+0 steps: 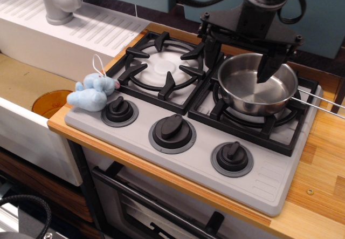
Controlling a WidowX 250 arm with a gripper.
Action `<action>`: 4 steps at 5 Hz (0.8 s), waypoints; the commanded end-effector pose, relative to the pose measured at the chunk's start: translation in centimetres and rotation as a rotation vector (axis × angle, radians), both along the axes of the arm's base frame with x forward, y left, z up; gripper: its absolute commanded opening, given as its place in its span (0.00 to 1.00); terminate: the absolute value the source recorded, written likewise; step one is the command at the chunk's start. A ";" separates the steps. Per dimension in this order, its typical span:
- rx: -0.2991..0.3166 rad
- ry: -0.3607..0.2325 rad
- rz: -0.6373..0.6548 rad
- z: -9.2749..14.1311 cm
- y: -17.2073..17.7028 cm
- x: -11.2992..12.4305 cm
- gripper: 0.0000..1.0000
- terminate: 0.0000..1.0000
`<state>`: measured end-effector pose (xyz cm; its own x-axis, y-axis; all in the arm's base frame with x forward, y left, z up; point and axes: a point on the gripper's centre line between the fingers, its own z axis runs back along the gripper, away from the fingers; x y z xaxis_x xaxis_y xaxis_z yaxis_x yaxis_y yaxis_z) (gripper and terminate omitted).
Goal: End effector reaching pot or pan
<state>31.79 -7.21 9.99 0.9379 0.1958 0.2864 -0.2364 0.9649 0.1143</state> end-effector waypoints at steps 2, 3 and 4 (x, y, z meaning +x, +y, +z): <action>-0.023 -0.094 -0.051 -1.9 0.8 3.9 1.00 0.00; -0.026 -0.108 -0.061 -2.3 0.9 4.5 1.00 0.00; -0.008 -0.101 -0.053 -1.5 1.3 4.2 1.00 0.00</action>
<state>34.80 -5.82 6.00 0.9388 0.1429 0.3134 -0.1868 0.9757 0.1149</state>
